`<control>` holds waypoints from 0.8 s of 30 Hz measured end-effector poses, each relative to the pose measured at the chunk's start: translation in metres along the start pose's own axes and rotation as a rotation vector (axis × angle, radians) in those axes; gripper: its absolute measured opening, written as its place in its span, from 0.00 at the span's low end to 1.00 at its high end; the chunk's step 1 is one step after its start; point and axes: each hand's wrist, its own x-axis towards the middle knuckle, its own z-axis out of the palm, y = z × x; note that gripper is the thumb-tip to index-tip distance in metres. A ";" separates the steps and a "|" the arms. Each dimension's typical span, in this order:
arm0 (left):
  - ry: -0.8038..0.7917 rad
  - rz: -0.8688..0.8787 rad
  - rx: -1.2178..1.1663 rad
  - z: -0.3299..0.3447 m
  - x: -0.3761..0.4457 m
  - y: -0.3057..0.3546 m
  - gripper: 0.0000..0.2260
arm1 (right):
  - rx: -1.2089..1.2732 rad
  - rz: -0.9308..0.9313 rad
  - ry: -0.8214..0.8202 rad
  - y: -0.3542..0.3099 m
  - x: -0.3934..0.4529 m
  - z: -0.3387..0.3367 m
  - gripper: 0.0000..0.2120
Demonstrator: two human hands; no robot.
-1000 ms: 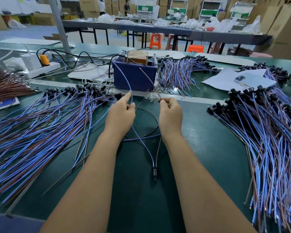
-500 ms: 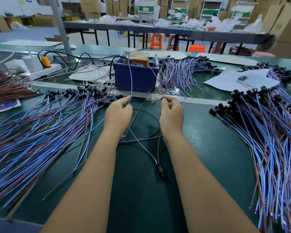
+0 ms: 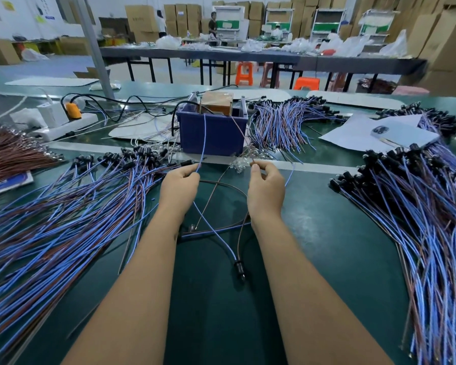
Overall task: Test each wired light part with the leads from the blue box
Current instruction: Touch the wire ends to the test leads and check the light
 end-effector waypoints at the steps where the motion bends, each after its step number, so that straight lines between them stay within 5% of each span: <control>1: 0.003 -0.007 -0.015 0.000 0.002 0.000 0.17 | -0.002 -0.004 -0.004 0.000 0.000 0.001 0.08; 24: -0.025 -0.139 -0.162 0.001 0.030 -0.001 0.18 | -0.063 -0.043 -0.002 0.004 0.000 0.004 0.09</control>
